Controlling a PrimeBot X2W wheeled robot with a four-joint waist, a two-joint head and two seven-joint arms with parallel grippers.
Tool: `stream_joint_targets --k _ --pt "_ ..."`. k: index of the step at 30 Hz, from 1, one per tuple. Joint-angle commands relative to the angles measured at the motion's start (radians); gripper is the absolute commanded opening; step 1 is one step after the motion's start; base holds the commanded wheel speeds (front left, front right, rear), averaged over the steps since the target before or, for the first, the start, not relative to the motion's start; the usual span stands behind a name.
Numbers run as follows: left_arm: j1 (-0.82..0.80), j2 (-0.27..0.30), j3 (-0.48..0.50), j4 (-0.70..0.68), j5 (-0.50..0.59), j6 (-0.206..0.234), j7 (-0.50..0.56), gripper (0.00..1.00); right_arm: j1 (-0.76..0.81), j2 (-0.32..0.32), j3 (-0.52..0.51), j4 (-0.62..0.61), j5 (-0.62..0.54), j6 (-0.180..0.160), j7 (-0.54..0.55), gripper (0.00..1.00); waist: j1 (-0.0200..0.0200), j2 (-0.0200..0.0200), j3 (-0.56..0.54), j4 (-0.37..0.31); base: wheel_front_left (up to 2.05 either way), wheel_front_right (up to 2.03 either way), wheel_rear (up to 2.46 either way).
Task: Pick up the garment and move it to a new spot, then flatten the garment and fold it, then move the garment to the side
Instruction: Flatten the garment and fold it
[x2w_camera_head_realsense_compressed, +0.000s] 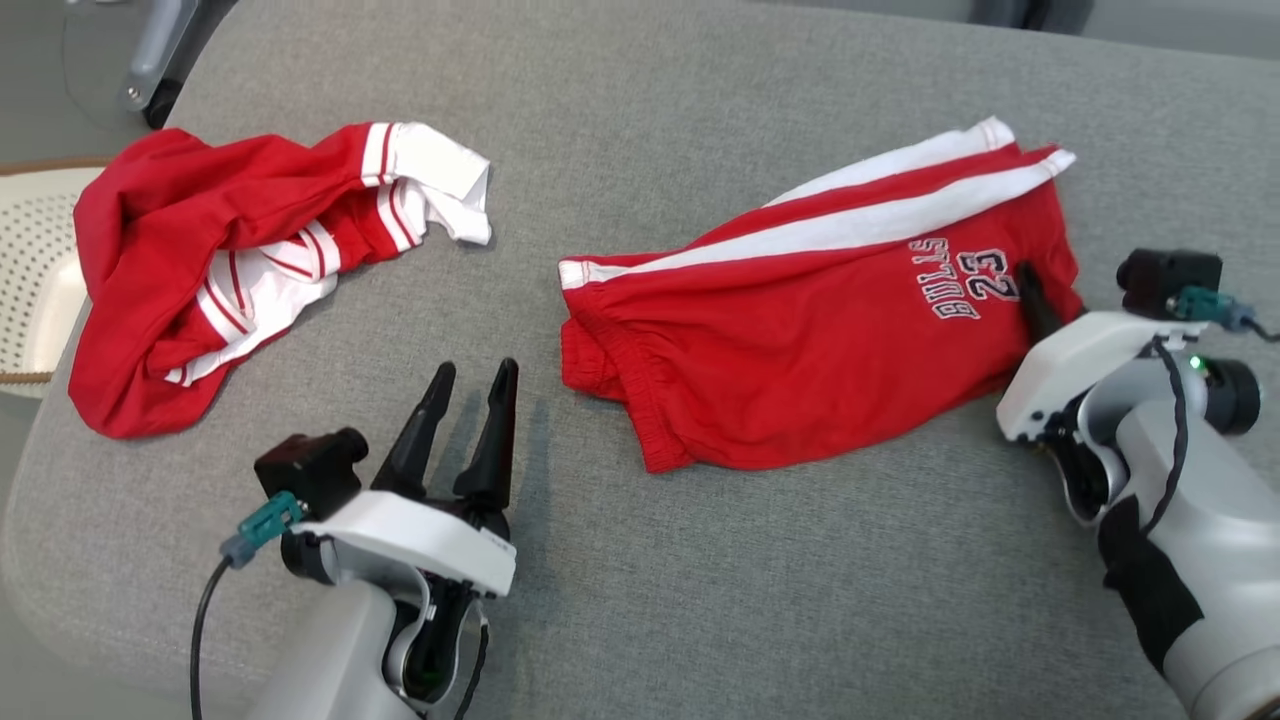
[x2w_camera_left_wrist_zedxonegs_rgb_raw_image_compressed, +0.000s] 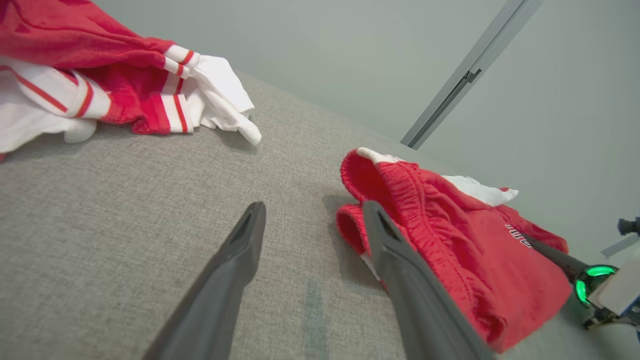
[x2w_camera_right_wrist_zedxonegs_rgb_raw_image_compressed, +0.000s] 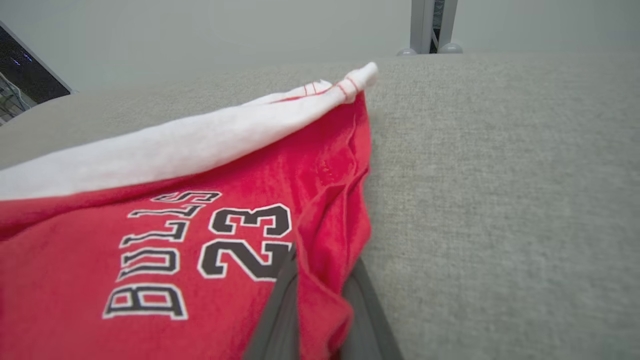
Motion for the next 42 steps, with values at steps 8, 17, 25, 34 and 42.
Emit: stream_joint_targets --k 8,17,25,34,42 --pt "0.078 0.004 0.044 0.002 0.085 0.001 -0.002 1.00 0.135 0.000 -0.007 -0.054 0.105 0.000 -0.041 0.00 0.0000 0.0000 -0.097 -0.088 0.00 0.00 0.00" --pt "0.177 0.004 0.089 0.007 0.123 0.001 -0.002 1.00 0.318 -0.041 -0.045 -0.227 0.175 0.000 -0.046 0.00 0.0000 0.0000 -0.196 -0.174 0.00 0.00 0.00" --pt "0.205 0.004 0.087 0.023 0.114 0.001 -0.002 1.00 0.321 -0.012 0.057 -0.414 0.131 0.000 -0.046 0.00 0.0000 0.0000 -0.223 -0.164 0.00 0.00 0.00" --pt "0.217 0.004 0.086 0.023 0.132 0.008 -0.002 1.00 0.283 0.068 0.305 -0.492 0.170 0.000 -0.008 0.00 0.0000 0.0000 -0.238 -0.096 0.00 0.00 0.00" --pt "0.206 0.003 0.073 0.029 0.144 0.015 -0.002 1.00 0.255 0.104 0.472 -0.417 0.210 0.000 -0.007 1.00 0.0000 0.0000 -0.235 -0.041 0.00 0.00 0.00"
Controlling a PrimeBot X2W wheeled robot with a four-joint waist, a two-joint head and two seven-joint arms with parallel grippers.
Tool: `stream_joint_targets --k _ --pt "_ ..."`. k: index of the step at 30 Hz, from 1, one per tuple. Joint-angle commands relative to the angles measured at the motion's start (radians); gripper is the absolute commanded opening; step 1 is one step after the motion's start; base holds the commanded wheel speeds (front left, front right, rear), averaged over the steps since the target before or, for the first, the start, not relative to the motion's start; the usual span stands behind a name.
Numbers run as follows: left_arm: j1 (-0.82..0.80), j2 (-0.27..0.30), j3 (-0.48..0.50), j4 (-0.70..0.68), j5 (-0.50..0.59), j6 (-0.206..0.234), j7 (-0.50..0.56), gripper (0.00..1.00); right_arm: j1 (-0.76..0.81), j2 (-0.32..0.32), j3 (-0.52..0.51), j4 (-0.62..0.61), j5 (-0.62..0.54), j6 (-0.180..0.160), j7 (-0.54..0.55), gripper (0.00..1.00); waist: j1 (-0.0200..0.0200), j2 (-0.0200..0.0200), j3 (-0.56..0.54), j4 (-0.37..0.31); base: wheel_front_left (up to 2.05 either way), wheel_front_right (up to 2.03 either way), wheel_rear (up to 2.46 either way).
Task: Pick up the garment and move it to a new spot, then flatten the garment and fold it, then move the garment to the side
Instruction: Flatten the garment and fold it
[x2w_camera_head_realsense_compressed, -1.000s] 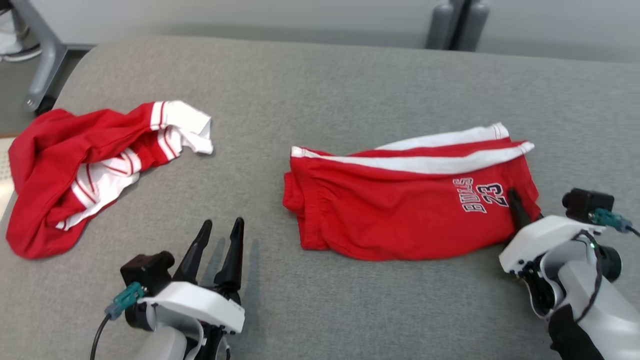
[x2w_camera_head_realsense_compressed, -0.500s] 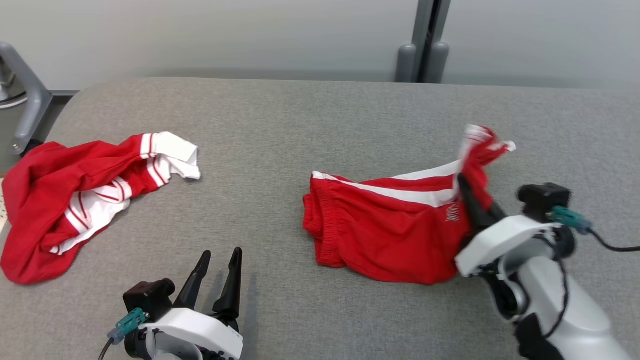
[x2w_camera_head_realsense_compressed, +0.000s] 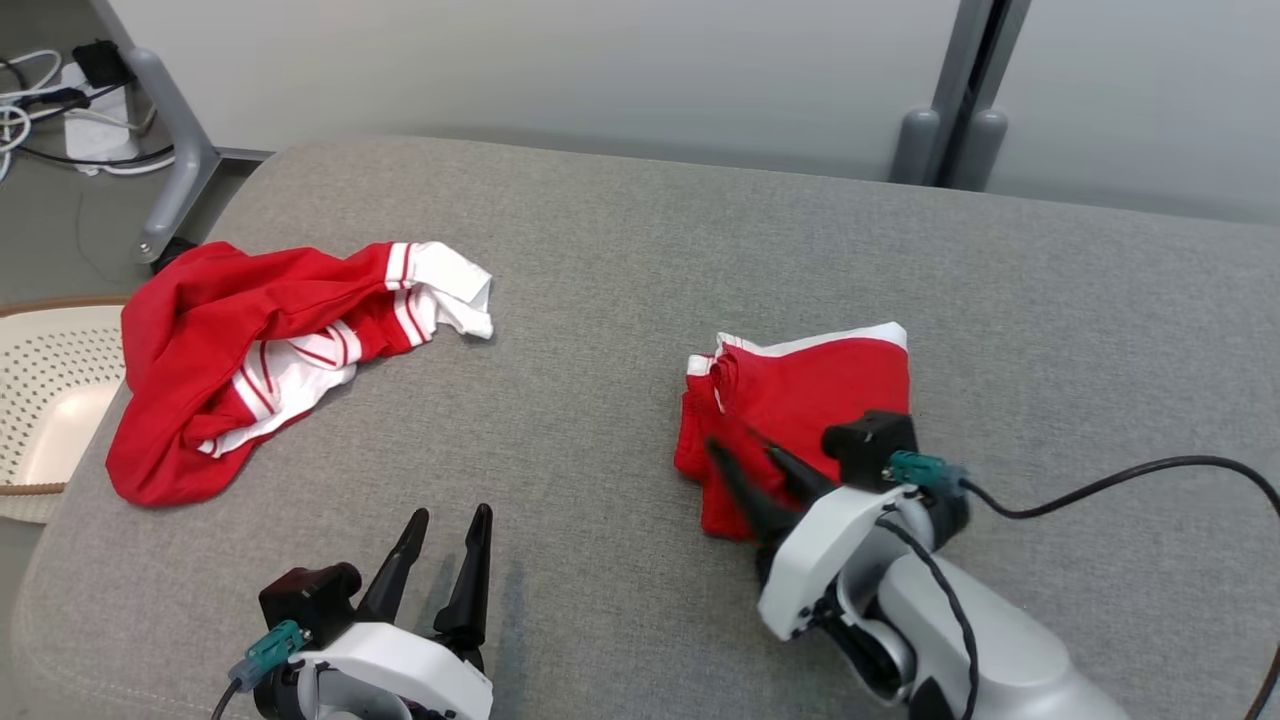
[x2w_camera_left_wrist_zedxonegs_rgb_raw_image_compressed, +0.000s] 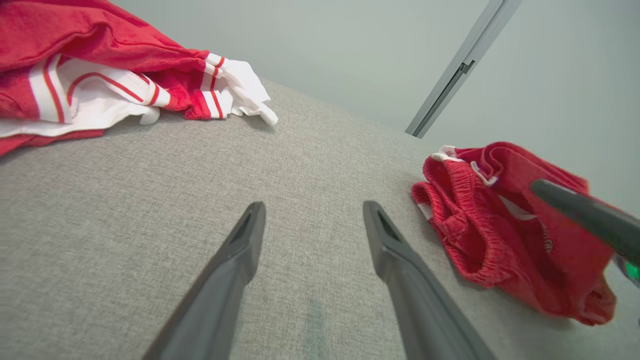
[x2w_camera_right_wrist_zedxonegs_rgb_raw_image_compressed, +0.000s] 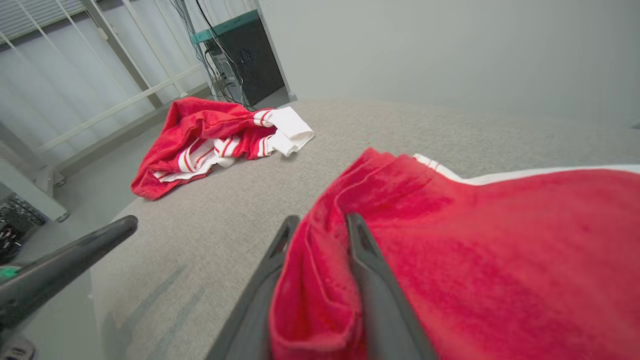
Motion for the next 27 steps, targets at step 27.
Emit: stream_joint_targets --k 27 --pt "0.094 0.004 0.168 -0.117 0.192 0.062 -0.002 1.00 0.324 -0.015 -0.626 -0.197 -0.396 0.000 -0.046 1.00 0.0000 0.0000 -0.052 -0.214 0.00 0.00 0.00"
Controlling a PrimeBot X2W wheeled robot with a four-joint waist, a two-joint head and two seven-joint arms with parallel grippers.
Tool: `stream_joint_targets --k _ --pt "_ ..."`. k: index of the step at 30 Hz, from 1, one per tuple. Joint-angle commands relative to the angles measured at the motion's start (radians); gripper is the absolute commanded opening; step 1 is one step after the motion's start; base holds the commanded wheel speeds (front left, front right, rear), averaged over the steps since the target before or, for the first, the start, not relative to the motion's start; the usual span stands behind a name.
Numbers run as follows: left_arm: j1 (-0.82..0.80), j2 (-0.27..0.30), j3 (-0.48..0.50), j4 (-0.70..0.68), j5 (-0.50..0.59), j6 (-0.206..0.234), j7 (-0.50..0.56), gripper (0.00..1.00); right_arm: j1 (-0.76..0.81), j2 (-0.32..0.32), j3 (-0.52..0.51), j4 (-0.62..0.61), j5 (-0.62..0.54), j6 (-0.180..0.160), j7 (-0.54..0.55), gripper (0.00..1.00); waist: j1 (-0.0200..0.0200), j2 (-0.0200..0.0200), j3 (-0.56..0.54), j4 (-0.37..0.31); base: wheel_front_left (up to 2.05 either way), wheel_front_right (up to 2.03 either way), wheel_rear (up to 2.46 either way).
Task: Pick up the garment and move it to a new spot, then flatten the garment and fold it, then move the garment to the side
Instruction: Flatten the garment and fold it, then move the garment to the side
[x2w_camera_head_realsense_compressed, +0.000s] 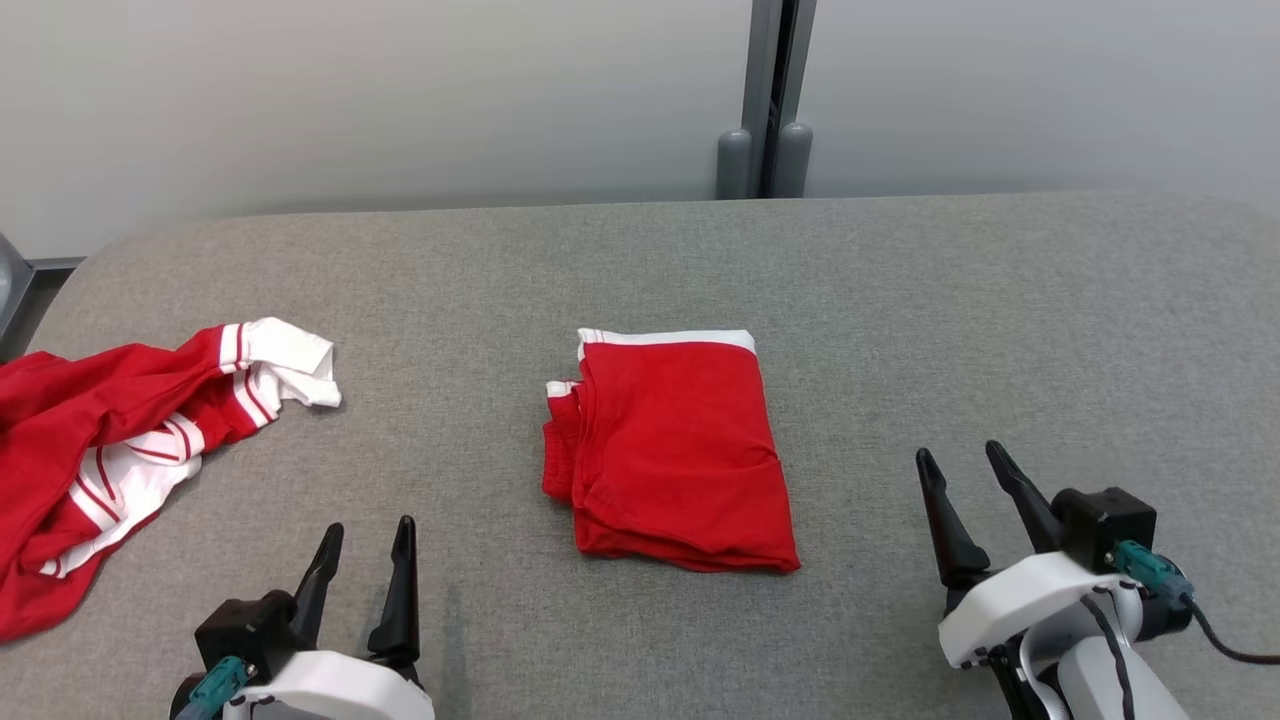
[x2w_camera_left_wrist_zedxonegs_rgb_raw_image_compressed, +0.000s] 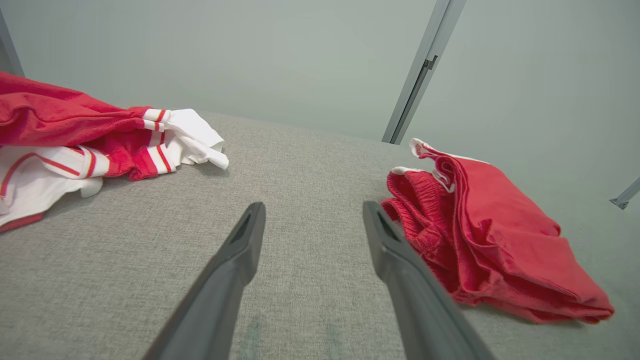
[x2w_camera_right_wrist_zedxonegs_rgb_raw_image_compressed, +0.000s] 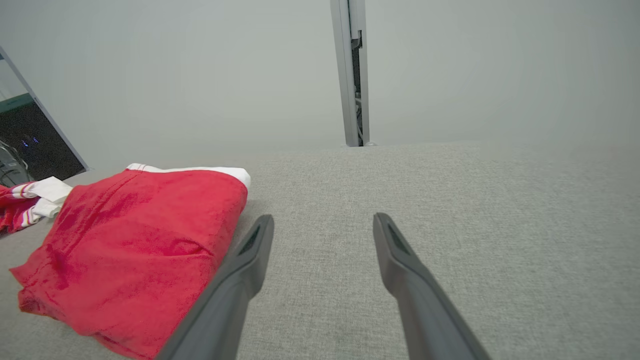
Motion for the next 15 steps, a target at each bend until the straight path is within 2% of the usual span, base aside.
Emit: stream_joint_targets --k 1,9,15 --pt "0.020 0.005 0.011 -0.006 0.016 0.003 -0.002 1.00 0.037 0.005 -0.027 -0.021 -0.027 0.000 -0.005 1.00 0.0000 0.0000 -0.015 -0.016 0.00 0.00 0.00" --pt "0.074 0.005 0.031 -0.004 0.041 0.002 -0.002 1.00 0.116 0.016 -0.060 -0.035 -0.049 0.000 -0.005 1.00 0.0000 0.0000 -0.058 -0.035 0.00 0.00 0.00" --pt "0.112 0.005 0.047 -0.016 0.059 0.011 -0.002 1.00 0.150 0.017 -0.033 -0.034 0.002 0.000 -0.005 1.00 0.0000 0.0000 -0.086 -0.040 0.00 0.00 0.00"
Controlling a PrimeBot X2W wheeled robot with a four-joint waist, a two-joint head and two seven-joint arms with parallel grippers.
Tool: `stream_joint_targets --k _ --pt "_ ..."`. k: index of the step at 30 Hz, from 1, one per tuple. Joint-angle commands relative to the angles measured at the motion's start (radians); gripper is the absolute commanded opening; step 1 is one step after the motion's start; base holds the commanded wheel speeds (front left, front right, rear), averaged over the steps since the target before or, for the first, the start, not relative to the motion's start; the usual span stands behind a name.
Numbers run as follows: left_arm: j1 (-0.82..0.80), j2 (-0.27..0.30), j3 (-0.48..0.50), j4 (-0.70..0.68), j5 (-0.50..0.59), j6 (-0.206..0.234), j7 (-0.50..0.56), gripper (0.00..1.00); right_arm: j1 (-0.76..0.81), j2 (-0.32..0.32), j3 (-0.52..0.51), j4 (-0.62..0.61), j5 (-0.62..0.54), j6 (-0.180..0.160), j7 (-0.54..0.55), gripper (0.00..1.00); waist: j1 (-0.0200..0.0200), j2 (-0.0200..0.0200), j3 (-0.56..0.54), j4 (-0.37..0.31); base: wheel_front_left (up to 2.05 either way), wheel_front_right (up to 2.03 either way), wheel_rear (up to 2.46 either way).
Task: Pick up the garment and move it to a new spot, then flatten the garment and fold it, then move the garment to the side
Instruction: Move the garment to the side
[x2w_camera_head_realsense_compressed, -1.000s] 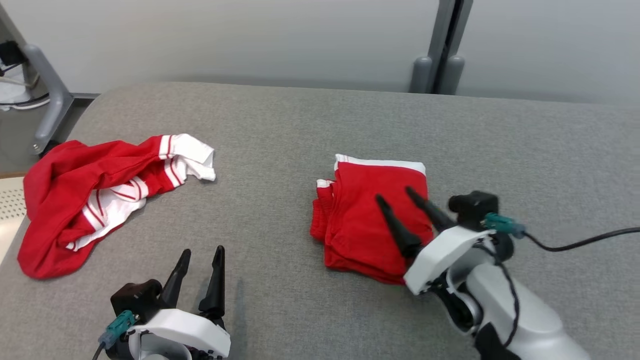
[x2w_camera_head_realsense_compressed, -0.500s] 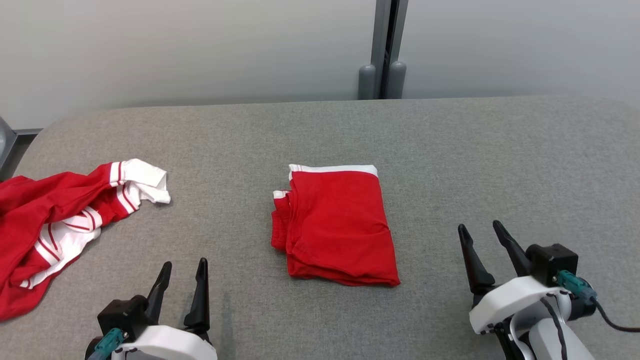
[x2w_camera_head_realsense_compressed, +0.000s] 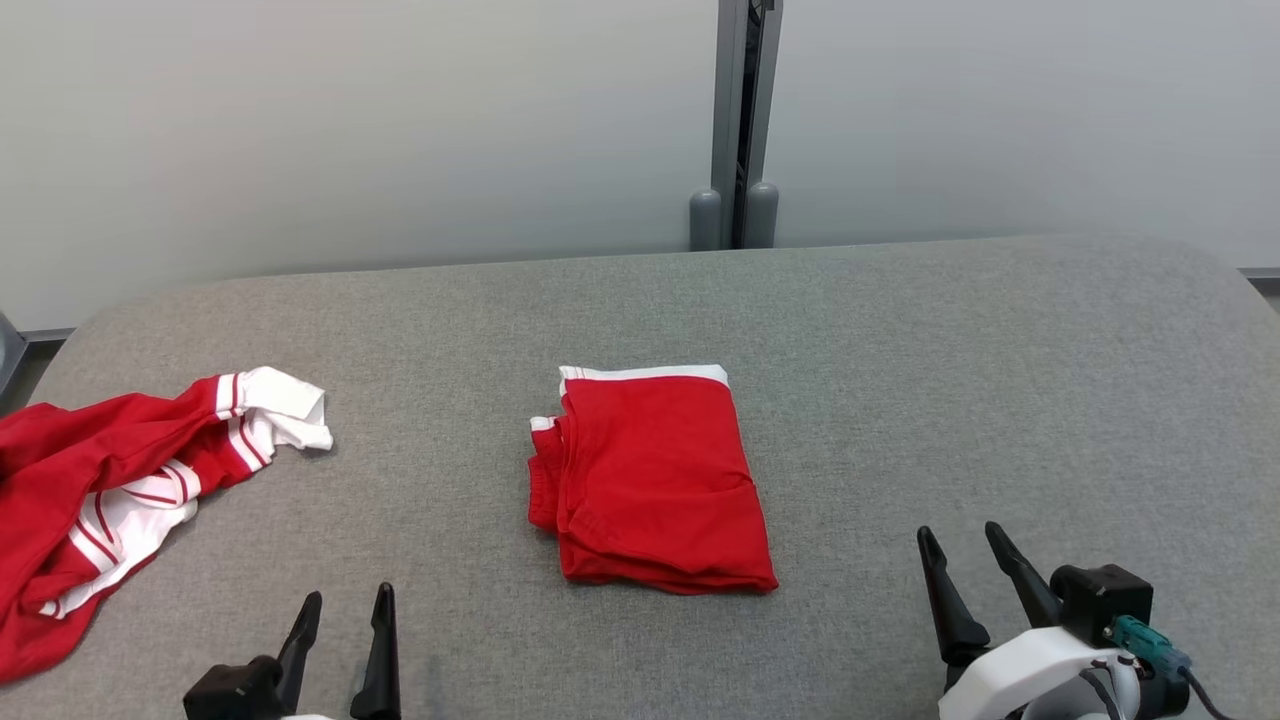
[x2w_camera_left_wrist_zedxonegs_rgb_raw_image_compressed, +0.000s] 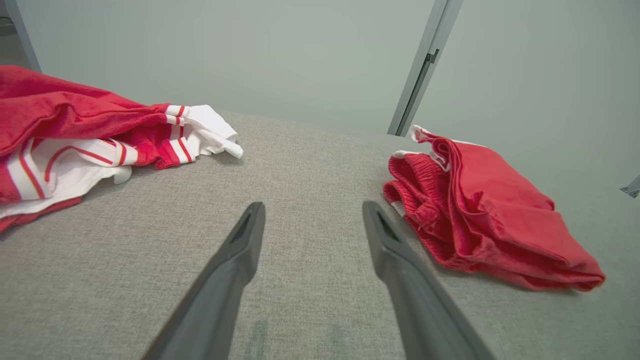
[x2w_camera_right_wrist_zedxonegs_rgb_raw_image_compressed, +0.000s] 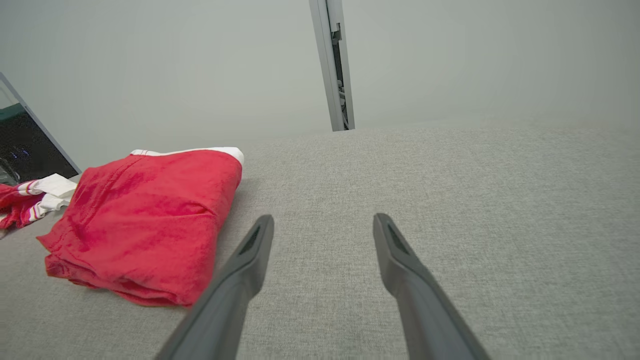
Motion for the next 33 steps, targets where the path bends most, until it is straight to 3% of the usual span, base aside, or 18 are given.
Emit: stream_joint_targets --k 1,9,14,21,30,31,32,33 --pt "0.014 0.004 0.007 -0.008 0.006 0.005 -0.002 1.00 0.009 -0.004 0.006 0.001 0.014 0.000 -0.005 1.00 0.0000 0.0000 -0.005 0.000 0.00 0.00 0.00" --pt "0.027 0.005 -0.004 -0.030 -0.018 0.015 -0.002 1.00 -0.010 -0.004 0.058 0.022 0.067 0.000 -0.005 1.00 0.0000 0.0000 0.020 0.023 0.00 0.00 0.00" --pt "-0.009 0.005 -0.032 -0.029 -0.016 0.004 -0.002 1.00 -0.092 -0.005 0.136 0.055 0.146 0.000 -0.005 1.00 0.0000 0.0000 0.080 0.073 0.00 0.00 0.00" --pt "-0.045 0.005 -0.061 -0.025 -0.008 -0.001 -0.002 1.00 -0.253 -0.005 0.201 0.203 0.247 0.000 -0.005 1.00 0.0000 0.0000 0.126 0.195 0.00 0.00 0.00" --pt "-0.067 0.004 -0.076 -0.025 0.005 -0.017 -0.002 1.00 -0.370 -0.006 0.210 0.411 0.335 0.000 -0.005 1.00 0.0000 0.0000 0.160 0.264 0.00 0.00 0.00" --pt "-0.071 0.004 -0.078 -0.026 0.006 -0.017 -0.002 1.00 -0.376 -0.005 0.213 0.426 0.342 0.000 -0.005 0.89 0.0000 0.0000 0.164 0.268 0.00 0.00 0.00" --pt "-0.074 0.004 -0.079 -0.027 0.005 -0.018 -0.002 1.00 -0.382 -0.005 0.216 0.441 0.351 0.000 -0.005 0.43 0.0000 0.0000 0.167 0.269 0.00 0.00 0.00" --pt "-0.079 0.004 -0.082 -0.028 0.008 -0.020 -0.002 1.00 -0.389 -0.006 0.221 0.454 0.356 0.000 -0.005 0.33 0.0000 0.0000 0.170 0.270 0.00 0.00 0.00"
